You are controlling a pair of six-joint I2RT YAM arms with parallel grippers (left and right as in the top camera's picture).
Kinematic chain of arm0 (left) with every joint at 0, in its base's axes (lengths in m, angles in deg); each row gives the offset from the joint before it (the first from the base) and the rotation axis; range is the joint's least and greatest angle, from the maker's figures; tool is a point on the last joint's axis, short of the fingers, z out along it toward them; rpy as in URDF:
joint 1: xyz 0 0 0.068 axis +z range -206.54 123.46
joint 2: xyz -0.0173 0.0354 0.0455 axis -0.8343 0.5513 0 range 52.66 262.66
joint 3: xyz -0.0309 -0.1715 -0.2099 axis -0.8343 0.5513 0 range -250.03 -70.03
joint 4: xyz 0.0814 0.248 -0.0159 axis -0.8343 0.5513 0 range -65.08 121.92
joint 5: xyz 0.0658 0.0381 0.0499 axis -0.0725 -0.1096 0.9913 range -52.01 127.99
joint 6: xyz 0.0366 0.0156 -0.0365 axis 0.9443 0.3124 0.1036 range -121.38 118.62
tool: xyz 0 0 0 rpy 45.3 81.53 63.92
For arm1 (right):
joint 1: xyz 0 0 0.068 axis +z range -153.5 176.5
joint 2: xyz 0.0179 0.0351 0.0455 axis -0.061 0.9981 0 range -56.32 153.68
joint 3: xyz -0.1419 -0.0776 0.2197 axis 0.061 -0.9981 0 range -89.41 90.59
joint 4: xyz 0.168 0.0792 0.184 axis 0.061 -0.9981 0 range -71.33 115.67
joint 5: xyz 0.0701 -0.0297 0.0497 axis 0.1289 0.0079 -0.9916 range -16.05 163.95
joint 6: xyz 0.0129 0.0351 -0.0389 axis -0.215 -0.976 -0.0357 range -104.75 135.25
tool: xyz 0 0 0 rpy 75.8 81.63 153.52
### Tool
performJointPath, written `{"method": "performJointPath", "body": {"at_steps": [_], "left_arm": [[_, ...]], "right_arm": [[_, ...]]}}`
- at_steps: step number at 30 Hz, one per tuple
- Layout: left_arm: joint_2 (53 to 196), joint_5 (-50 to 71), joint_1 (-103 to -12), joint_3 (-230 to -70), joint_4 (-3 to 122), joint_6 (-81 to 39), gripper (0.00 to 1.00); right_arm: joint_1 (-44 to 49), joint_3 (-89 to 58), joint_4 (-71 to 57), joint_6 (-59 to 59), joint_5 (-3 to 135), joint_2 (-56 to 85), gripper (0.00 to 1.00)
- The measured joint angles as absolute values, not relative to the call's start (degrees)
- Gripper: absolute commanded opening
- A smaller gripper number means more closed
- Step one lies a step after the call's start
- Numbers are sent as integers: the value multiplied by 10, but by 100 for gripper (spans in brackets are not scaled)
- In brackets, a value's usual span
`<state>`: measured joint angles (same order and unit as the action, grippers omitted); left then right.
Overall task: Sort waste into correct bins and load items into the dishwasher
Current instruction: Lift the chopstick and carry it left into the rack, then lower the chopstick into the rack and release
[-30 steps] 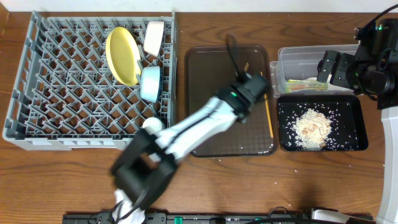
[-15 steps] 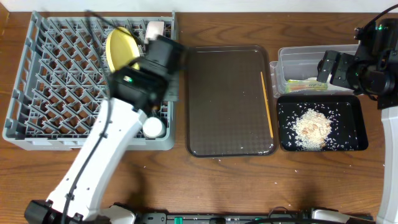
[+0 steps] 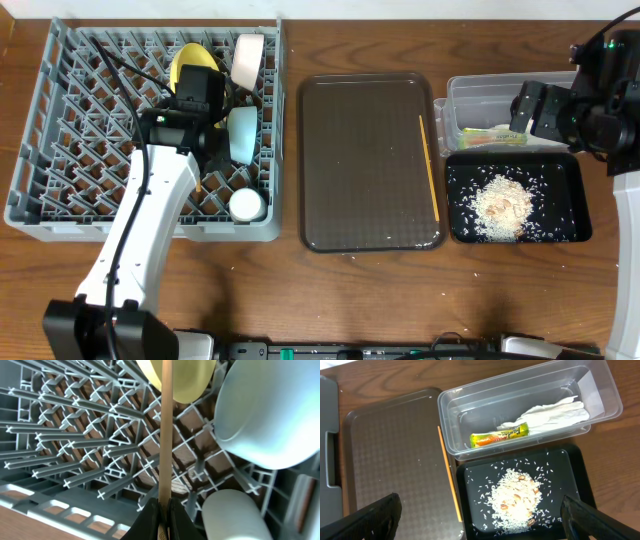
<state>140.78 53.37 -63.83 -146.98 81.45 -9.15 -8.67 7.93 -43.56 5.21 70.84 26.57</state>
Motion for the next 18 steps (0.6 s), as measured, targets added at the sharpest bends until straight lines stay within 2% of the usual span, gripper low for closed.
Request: {"method": "performJointPath", "body": {"at_steps": [3,6,7,14,18], "left_arm": [[1421,533,-635,-1464,814,-83,15],[1438,534,-635,-1463,813,-74,43],[1443,534,-635,-1463,813,-72,47],[1458,533,-635,-1463,804,-74,59],[1458,514,-637,-1491,829,-75,61]], "right_arm": [[-87,79,-436,52,708,266,99],[-87,79,-436,52,708,266,99],[-87,79,-436,52,708,266,99],[-87,79,-436,52,708,266,99],[-87,79,-436,52,708,266,99]]}}
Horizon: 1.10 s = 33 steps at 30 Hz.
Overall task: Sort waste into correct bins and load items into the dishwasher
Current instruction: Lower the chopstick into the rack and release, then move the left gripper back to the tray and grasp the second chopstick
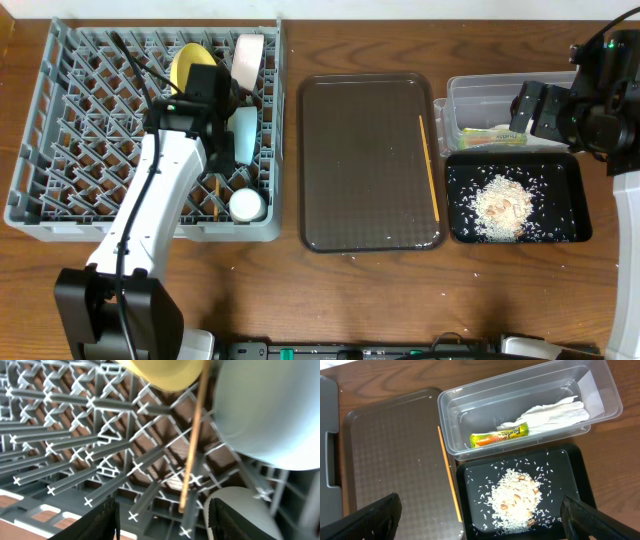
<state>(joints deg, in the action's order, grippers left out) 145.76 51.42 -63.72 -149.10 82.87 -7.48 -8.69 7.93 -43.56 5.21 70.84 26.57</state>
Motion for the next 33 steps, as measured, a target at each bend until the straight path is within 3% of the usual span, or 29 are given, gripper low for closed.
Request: {"method": "performJointPath", "body": {"at_steps": [6,14,22,33], "left_arm": [[1451,428,-674,-1595,843,-77,62],[1469,379,-818,-1620,802,-145,62],[1604,353,-922,-1620,662,-249,66],[1719,334,-1005,-1620,502,-286,66]], "right_arm": [[-87,79,-436,52,708,266,99],[-87,79,-436,52,708,266,99],[-87,79,-435,52,708,266,99],[-87,79,-435,52,708,266,99]]}}
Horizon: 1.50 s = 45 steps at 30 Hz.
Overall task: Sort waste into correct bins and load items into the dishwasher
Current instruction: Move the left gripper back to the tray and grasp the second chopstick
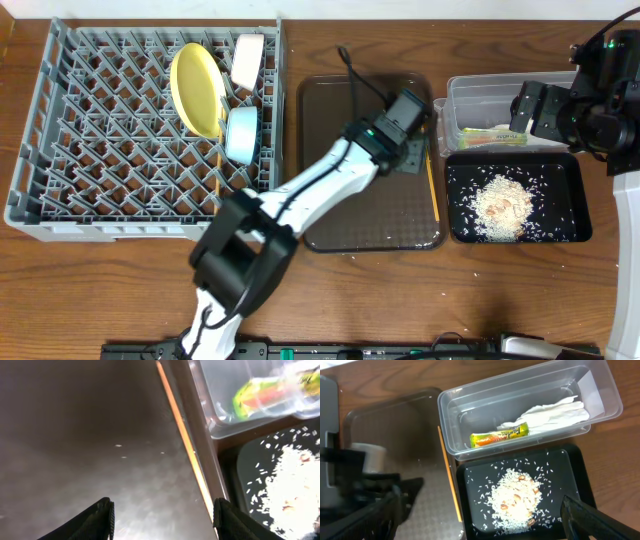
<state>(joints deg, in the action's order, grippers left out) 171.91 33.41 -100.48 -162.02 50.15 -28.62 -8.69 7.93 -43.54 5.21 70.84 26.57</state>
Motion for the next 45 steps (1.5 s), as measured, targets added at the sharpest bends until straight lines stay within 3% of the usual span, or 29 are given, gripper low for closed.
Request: {"method": "performJointPath", "body": {"at_steps": [27,45], "left_arm": [[1816,426,-1066,-1620,398,-287,64],[1837,481,-1067,-1630,385,-285,44]], "right_arm": [[-87,79,-435,52,708,266,99],[-87,79,-436,52,708,266,99]]}}
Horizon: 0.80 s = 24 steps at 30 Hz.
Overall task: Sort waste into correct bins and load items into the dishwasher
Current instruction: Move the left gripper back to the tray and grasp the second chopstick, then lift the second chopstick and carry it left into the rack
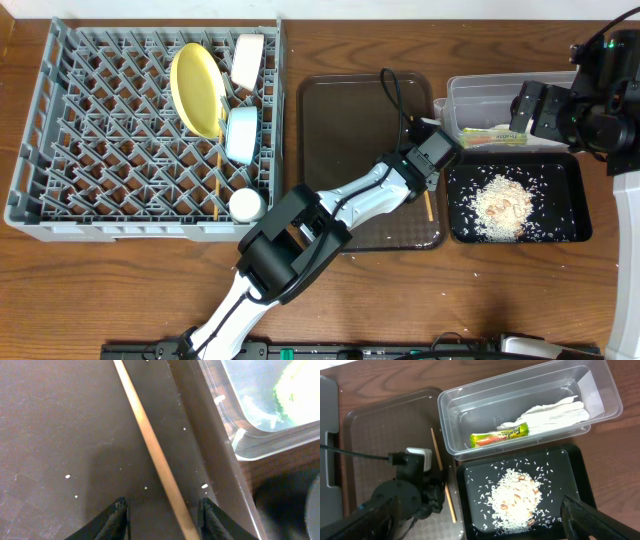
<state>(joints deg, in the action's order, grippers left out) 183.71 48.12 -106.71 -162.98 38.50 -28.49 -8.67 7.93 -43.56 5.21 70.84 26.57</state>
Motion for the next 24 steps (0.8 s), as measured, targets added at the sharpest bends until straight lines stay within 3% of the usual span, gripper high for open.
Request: {"method": "performJointPath", "body": {"at_steps": [9,18,24], "left_arm": [[1837,533,-1069,-1635,434,-286,39],[1837,520,-1069,-1644,463,-300,9],[1832,516,-1068,-1644,472,-301,8]], "right_arm": [[-87,79,-436,52,708,266,99],[-87,79,-436,52,708,266,99],[-87,79,-435,52,708,266,99]]}}
